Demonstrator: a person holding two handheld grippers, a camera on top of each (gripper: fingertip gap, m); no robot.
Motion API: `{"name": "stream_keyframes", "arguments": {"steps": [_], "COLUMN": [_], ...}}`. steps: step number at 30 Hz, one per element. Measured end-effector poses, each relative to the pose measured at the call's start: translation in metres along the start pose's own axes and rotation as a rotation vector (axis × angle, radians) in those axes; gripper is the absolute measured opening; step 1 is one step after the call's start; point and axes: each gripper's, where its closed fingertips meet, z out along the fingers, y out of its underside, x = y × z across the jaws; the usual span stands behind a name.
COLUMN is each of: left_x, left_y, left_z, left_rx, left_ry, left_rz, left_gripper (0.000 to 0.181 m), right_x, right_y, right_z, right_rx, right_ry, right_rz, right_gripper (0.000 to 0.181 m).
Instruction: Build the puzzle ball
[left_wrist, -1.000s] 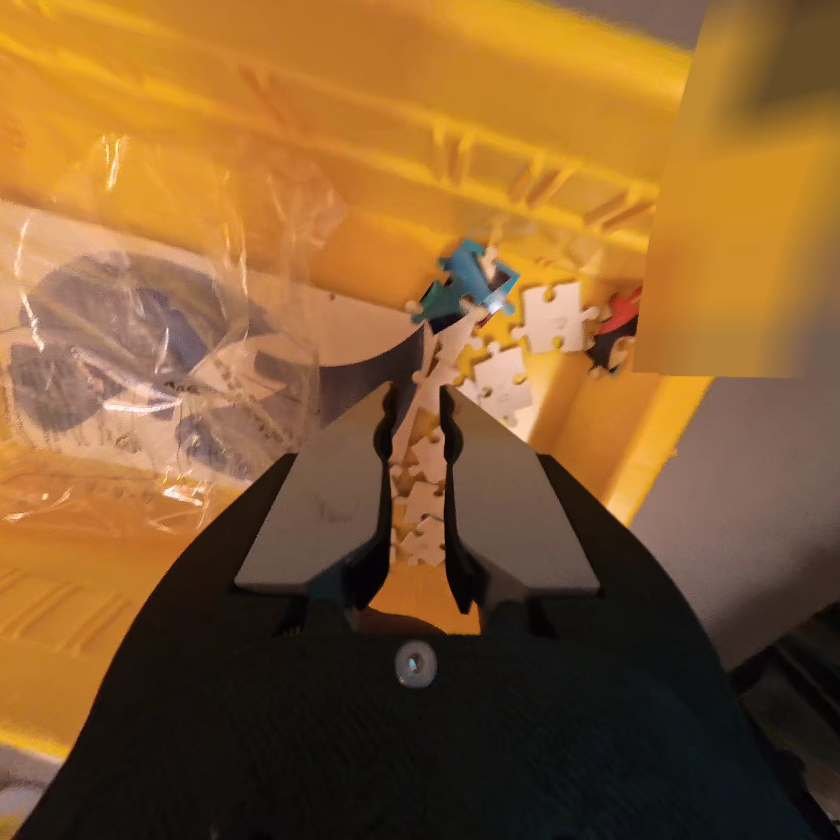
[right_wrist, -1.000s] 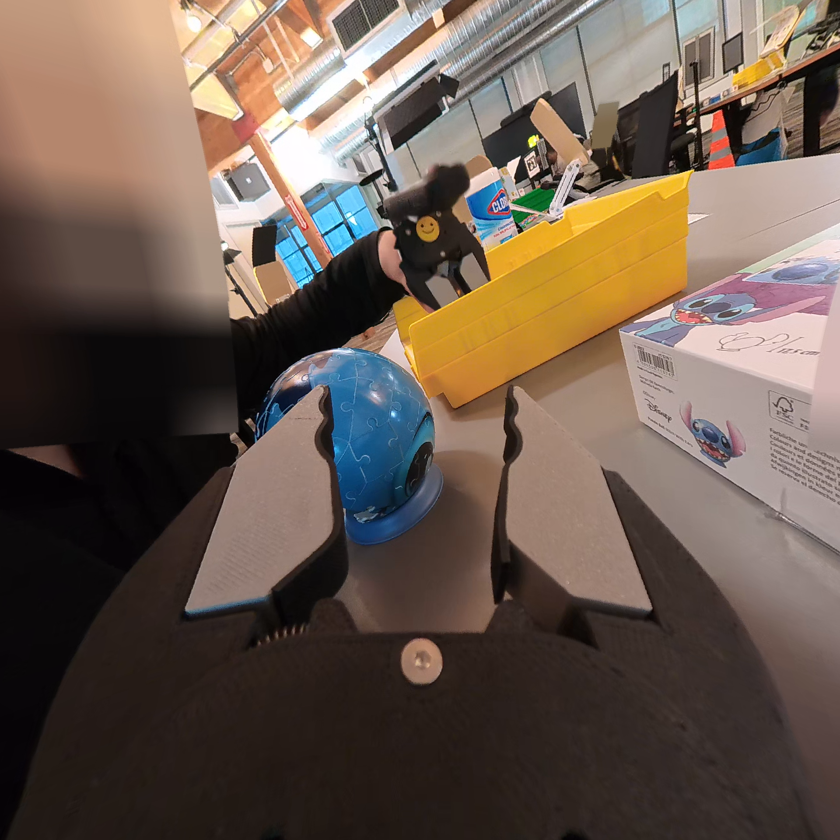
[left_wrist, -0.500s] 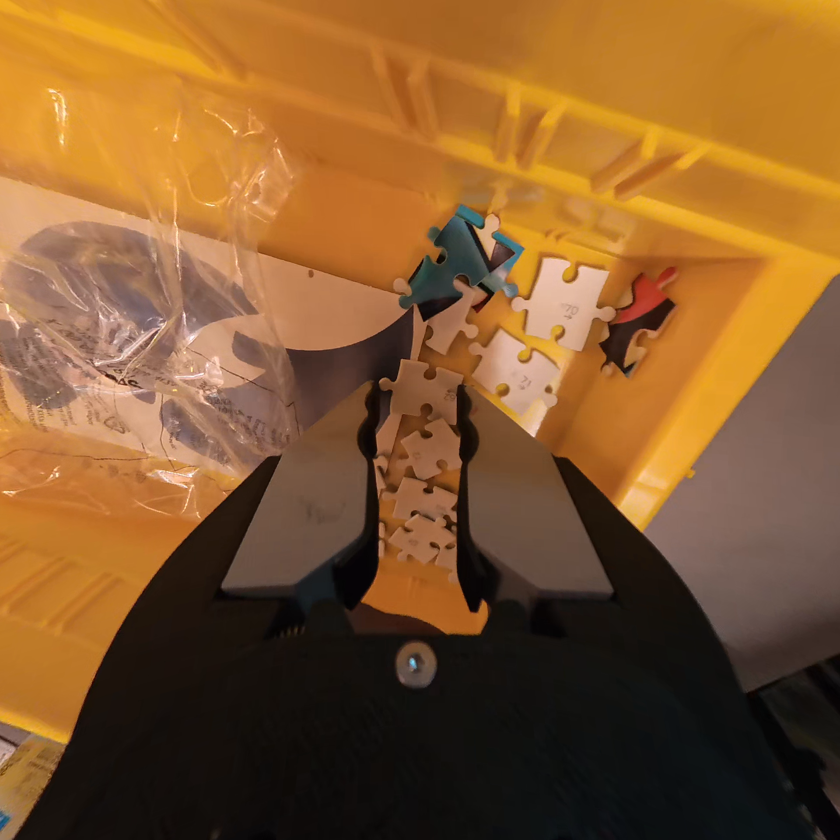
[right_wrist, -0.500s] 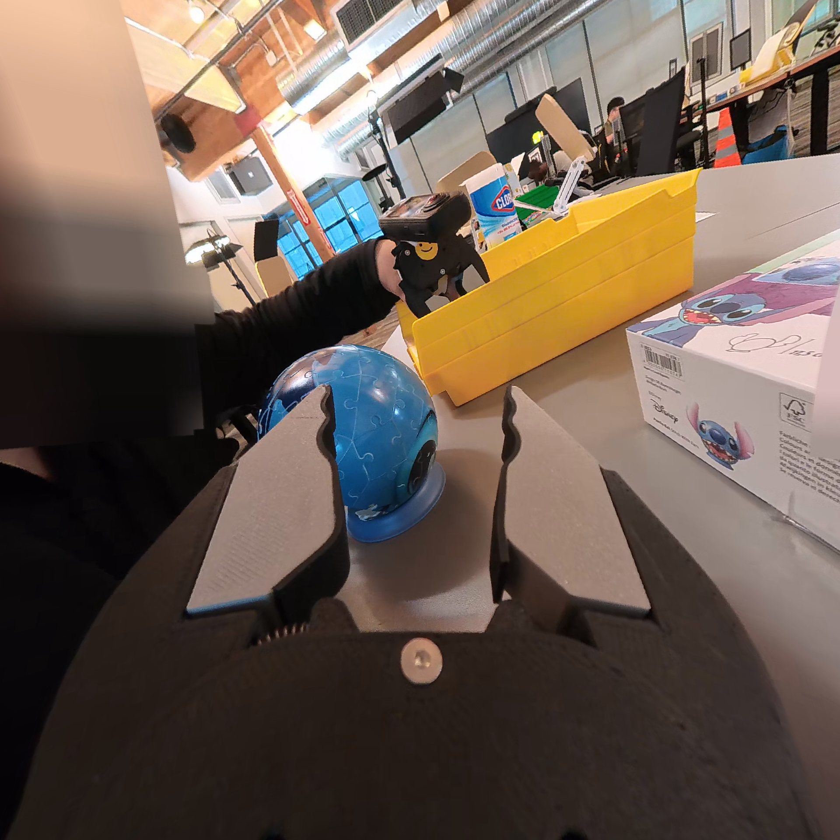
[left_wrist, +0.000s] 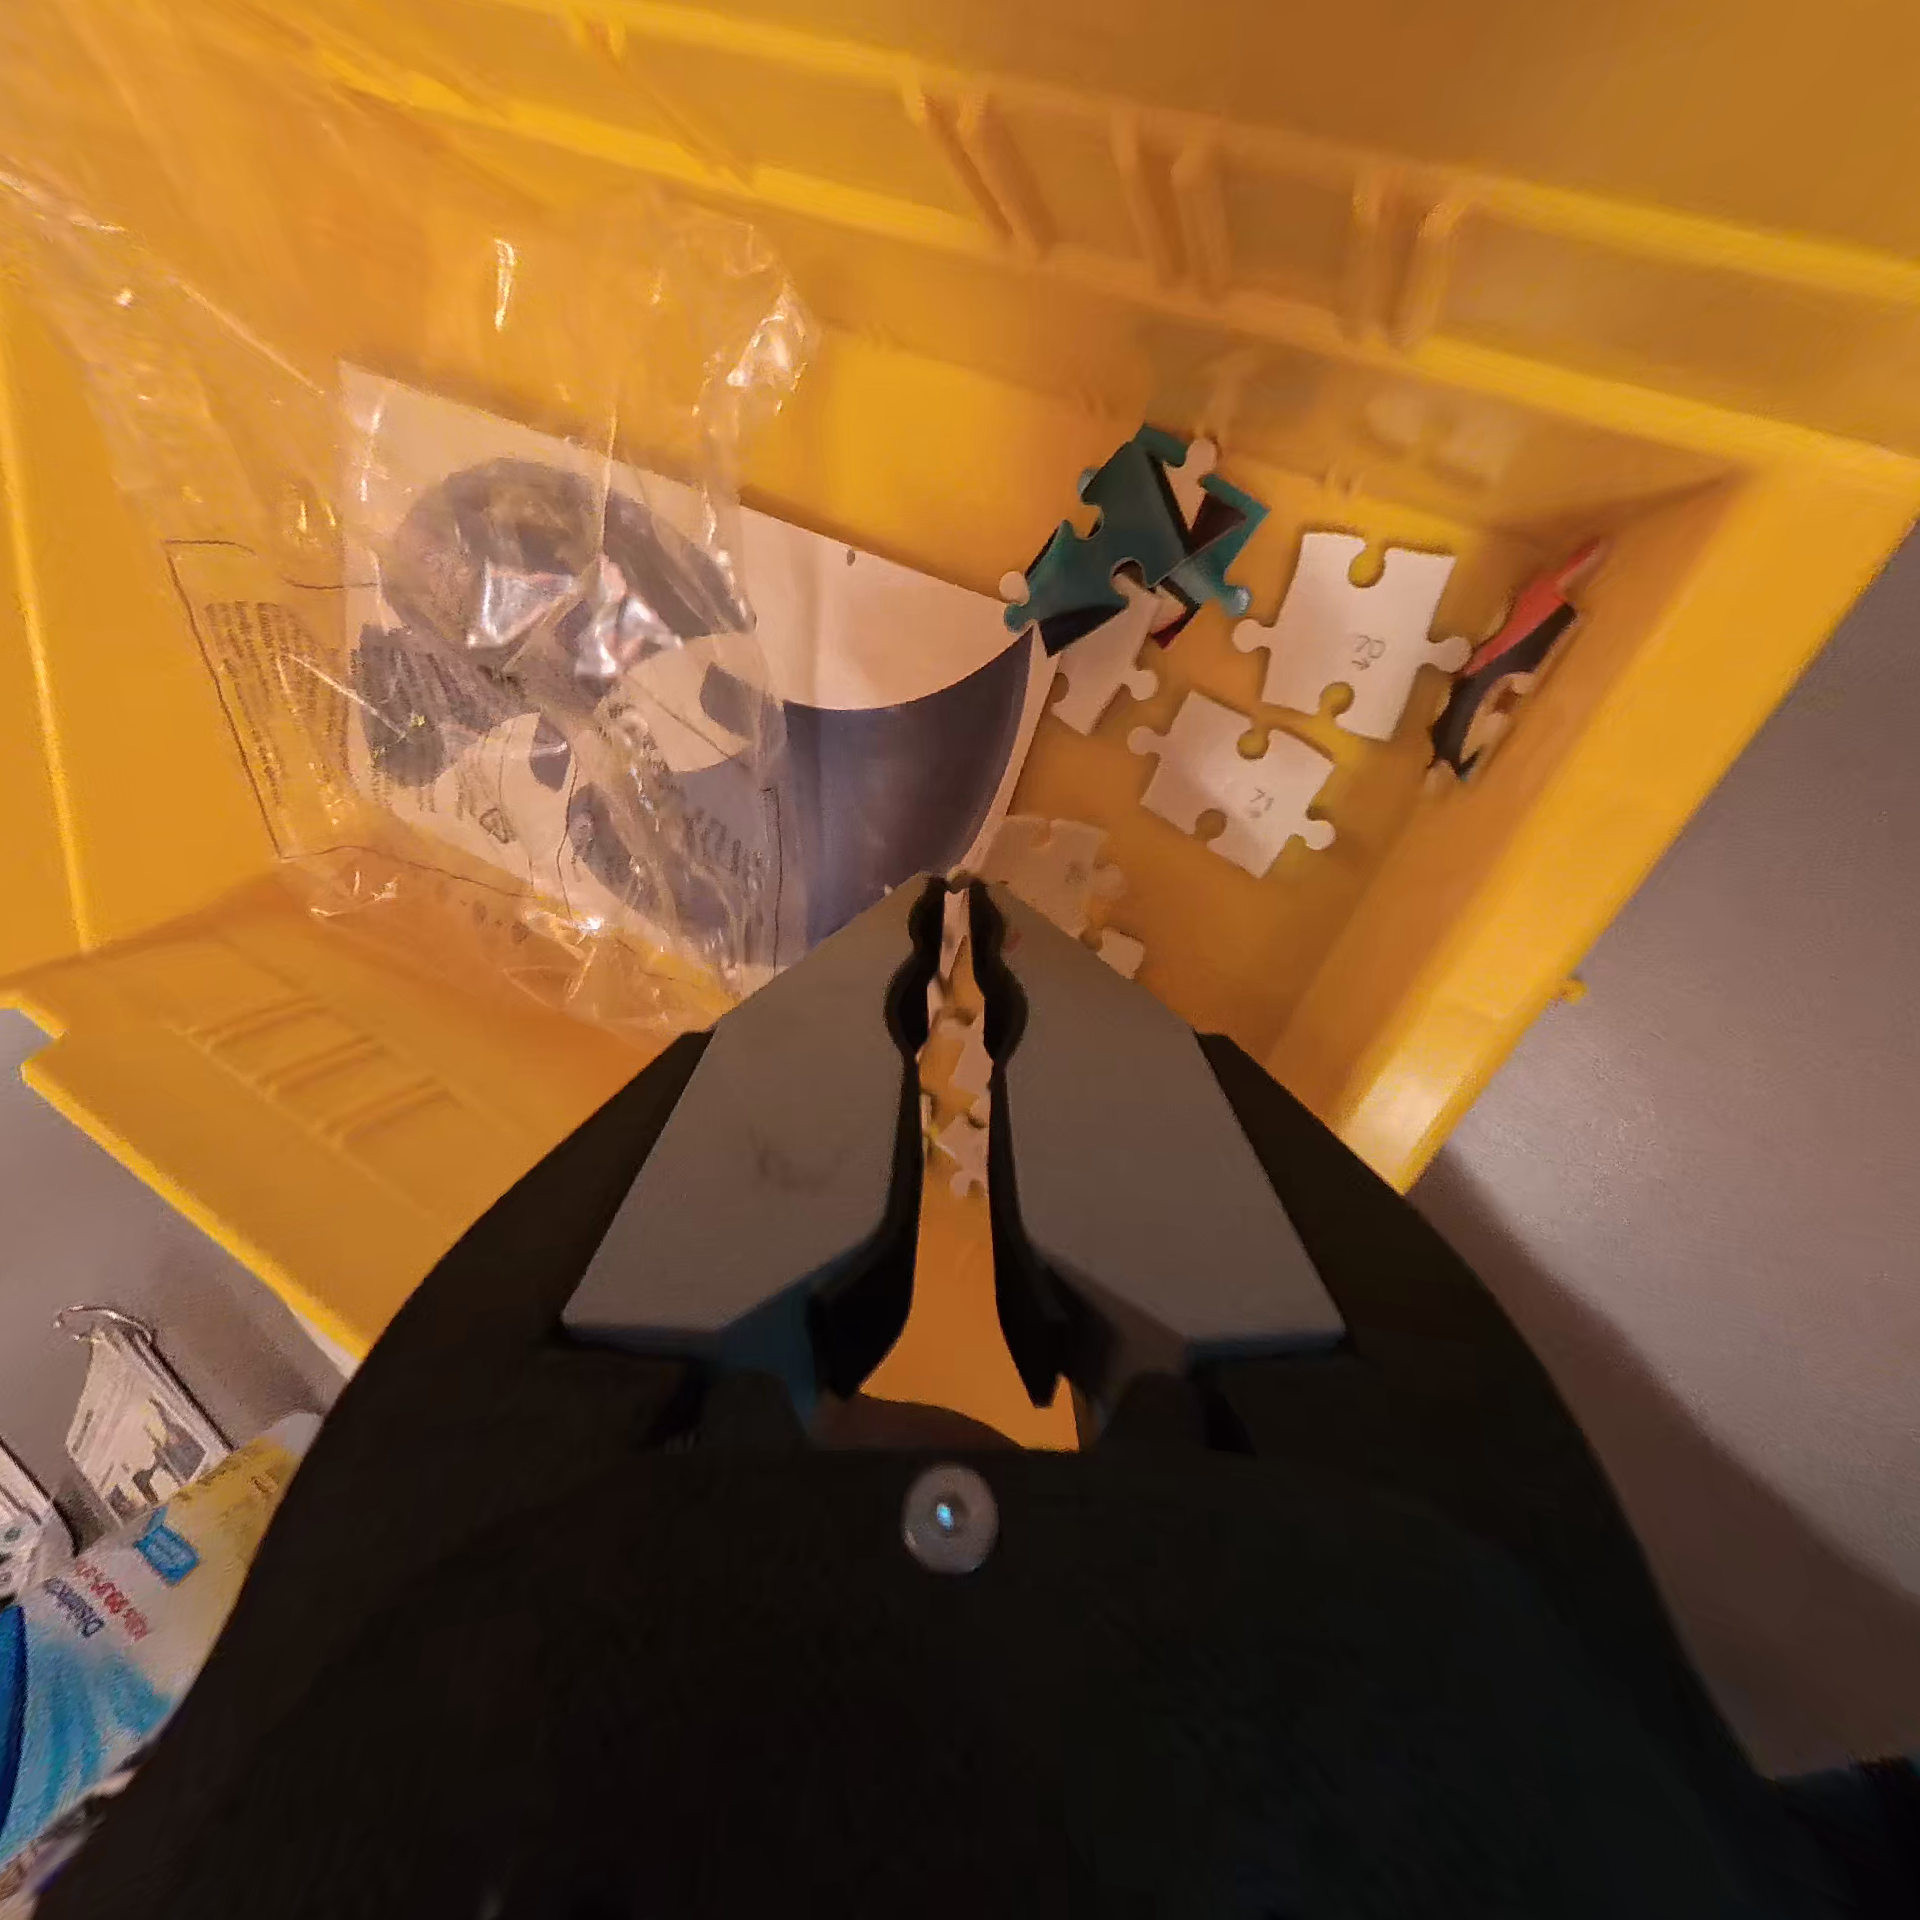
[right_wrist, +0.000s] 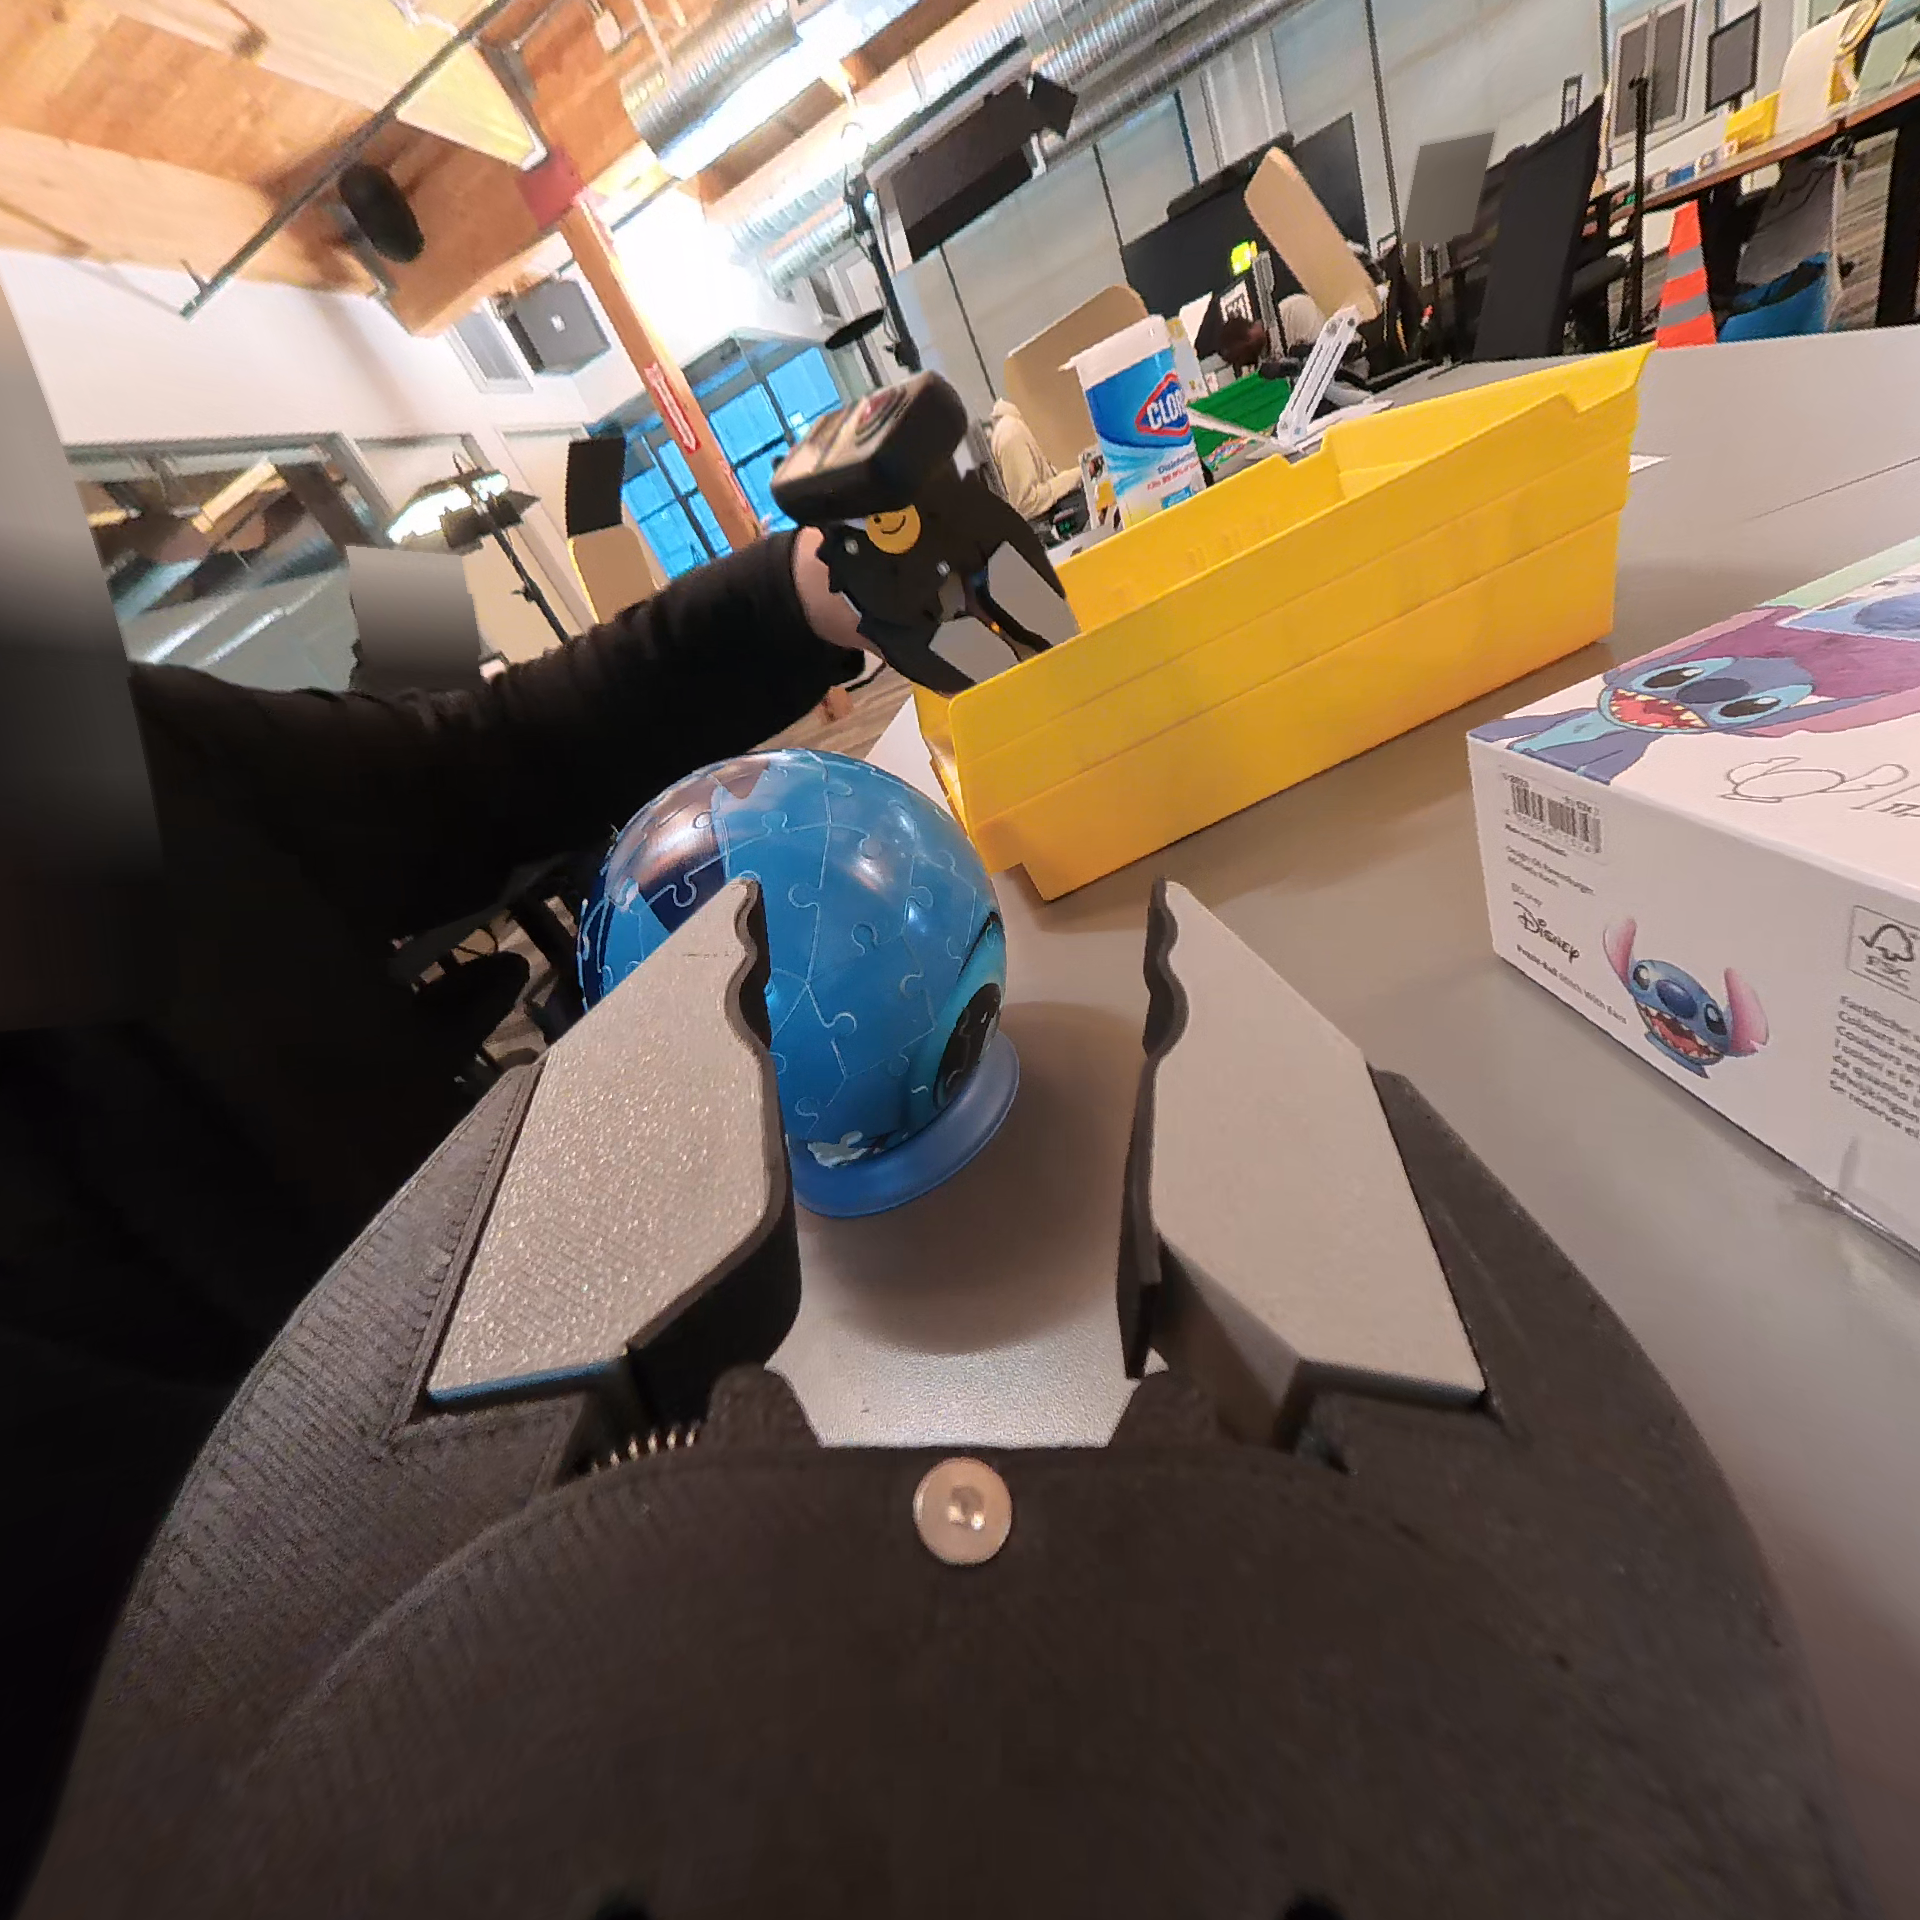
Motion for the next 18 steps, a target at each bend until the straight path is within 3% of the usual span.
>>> {"name": "stream_keyframes", "arguments": {"steps": [9, 11, 13, 18], "left_x": [-0.006, -0.006, -0.005, 0.009], "left_y": [0.001, 0.003, 0.006, 0.004], "left_z": [-0.003, 0.001, 0.007, 0.008], "left_rx": [0.012, -0.013, -0.045, -0.029], "left_ry": [0.076, 0.122, 0.156, 0.190], "left_rz": [-0.120, -0.160, -0.180, 0.136], "left_gripper": [0.000, 0.033, 0.048, 0.043], "right_x": [-0.001, -0.002, -0.002, -0.003], "right_y": [0.003, 0.003, 0.004, 0.003], "right_z": [0.002, 0.002, 0.002, 0.001], "right_rx": [-0.020, -0.022, -0.024, -0.018], "right_ry": [0.015, 0.015, 0.013, 0.001], "right_rz": [-0.030, -0.033, -0.032, -0.022], "right_gripper": [0.070, 0.070, 0.070, 0.070]}}
